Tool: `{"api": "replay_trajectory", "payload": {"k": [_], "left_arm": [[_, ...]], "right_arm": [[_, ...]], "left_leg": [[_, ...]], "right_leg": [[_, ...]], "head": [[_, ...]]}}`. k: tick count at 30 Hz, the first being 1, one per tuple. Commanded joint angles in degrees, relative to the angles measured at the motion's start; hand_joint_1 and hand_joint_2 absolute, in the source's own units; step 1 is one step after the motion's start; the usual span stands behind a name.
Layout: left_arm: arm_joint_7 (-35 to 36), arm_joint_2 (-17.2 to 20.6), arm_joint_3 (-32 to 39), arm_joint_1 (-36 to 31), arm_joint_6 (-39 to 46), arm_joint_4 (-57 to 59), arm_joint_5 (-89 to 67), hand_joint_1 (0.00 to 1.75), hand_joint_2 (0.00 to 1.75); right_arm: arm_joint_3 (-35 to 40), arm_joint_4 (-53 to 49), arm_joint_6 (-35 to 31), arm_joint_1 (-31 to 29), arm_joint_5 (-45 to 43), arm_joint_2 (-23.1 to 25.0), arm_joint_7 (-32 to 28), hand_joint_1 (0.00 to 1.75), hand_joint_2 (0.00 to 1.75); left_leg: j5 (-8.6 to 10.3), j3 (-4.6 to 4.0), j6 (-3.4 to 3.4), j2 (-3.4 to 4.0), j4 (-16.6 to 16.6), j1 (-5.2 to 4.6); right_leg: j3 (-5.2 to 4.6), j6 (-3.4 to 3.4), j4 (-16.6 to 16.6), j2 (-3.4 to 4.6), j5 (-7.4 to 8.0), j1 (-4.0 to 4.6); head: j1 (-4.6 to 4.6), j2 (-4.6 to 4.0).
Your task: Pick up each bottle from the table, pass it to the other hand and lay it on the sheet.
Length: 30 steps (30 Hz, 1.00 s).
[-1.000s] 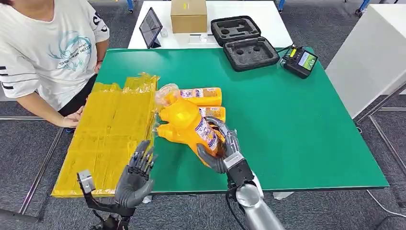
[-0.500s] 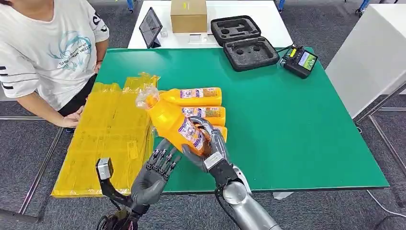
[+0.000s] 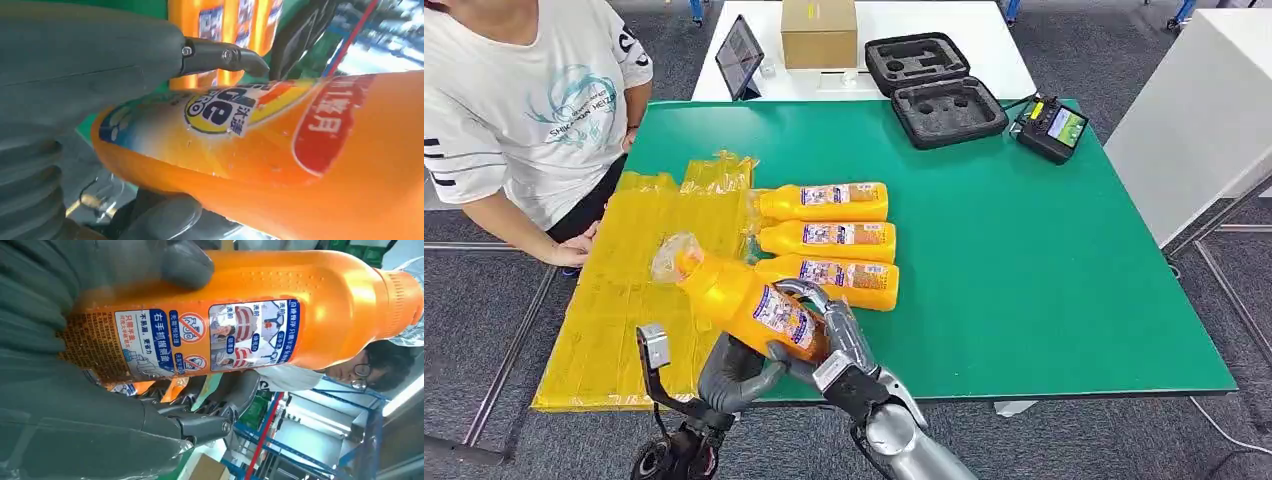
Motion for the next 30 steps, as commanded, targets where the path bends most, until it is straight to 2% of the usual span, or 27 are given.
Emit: {"api": "replay_trajectory", "payload": {"k": [1,3,4,6,8,9,13,16,20,30], "left_arm": [[-5.7,-1.5,6.4,-3.4,15.2,2.9,-8.3,0.0,1.75],[-5.5,-1.4,6.8,-2.8,12.9,1.8,-5.8,0.0,1.75],[-5.0,-1.4,6.8,-2.4,9.2,1.1,-2.2,0.0,1.75],[-6.4,-1.2,6.2,-1.4,7.2,-0.5,-1.4,0.0,1.75],[-6.6,-0.9,5.3,-0.6,5.8,-2.5,-0.8,0.0,1.75],[-5.8,-0.8,4.8,-0.3,4.0,-3.3,1.1,0.0,1.75],[-5.5,-0.7,3.5,0.0,1.6,-4.1,2.6,0.0,1.75],[-2.6,0.0,0.9,0.0,-5.1,-4.0,8.6,0.0,1.75],[-0.3,0.7,-2.8,-1.6,-9.2,-1.5,10.5,0.0,1.75],[-0.5,0.6,-4.6,-5.2,-5.8,1.8,5.2,0.0,1.75]], "right_arm": [[2.0,-1.2,0.4,1.3,1.3,-0.5,-0.3,1.75,1.75],[1.7,-1.2,1.3,1.1,1.2,-0.6,-0.3,1.75,1.75],[1.8,-0.9,1.8,0.9,1.3,-0.6,-0.3,1.75,1.75],[1.6,0.3,2.0,0.7,1.4,-0.4,-0.3,1.75,1.75],[1.5,1.2,2.6,0.6,0.7,-0.4,-0.3,1.75,1.75],[1.6,1.7,3.0,0.3,0.3,-0.5,-0.3,1.75,1.75],[2.1,2.9,3.6,0.0,0.1,-0.4,-0.3,1.75,1.75],[3.1,3.9,4.6,-0.4,-0.1,-0.1,-0.3,1.75,1.75],[4.7,5.5,5.0,-1.7,0.3,0.9,-0.3,1.75,1.75],[3.2,7.8,5.6,-2.5,2.4,2.6,-0.3,1.75,1.75]], "left_leg": [[-0.08,0.21,-0.06,-0.09,0.0,0.06],[-0.09,0.22,-0.07,-0.08,0.0,0.04],[-0.13,0.29,-0.09,-0.07,0.0,0.06],[-0.06,0.12,-0.05,0.03,0.0,-0.01],[-0.18,0.37,-0.1,0.0,0.0,0.04],[-0.04,0.07,-0.04,-0.03,0.0,0.04],[-0.11,0.21,-0.06,-0.08,0.0,0.07],[-0.1,0.21,-0.06,-0.05,0.0,0.05],[-0.12,0.28,-0.07,-0.08,0.0,0.03],[-0.04,0.17,-0.05,-0.12,0.0,0.02]], "right_leg": [[0.24,-0.06,0.0,-0.03,-0.09,0.05],[0.24,-0.06,0.0,-0.02,-0.1,0.04],[0.31,-0.08,0.0,0.01,-0.13,0.06],[0.11,-0.03,0.0,0.08,-0.03,0.02],[0.35,-0.09,0.0,0.09,-0.15,0.05],[0.09,-0.02,0.0,0.0,-0.02,0.05],[0.23,-0.04,0.0,-0.02,-0.1,0.07],[0.22,-0.04,0.0,0.02,-0.08,0.06],[0.28,-0.06,0.0,0.0,-0.12,0.03],[0.18,-0.03,0.0,-0.07,-0.06,0.04]], "head": [[0.0,0.0],[0.0,0.0],[0.02,0.0],[0.02,0.0],[-0.07,0.0],[0.0,0.0],[-0.02,0.0],[-0.02,0.0],[-0.04,0.0],[-0.04,0.0]]}}
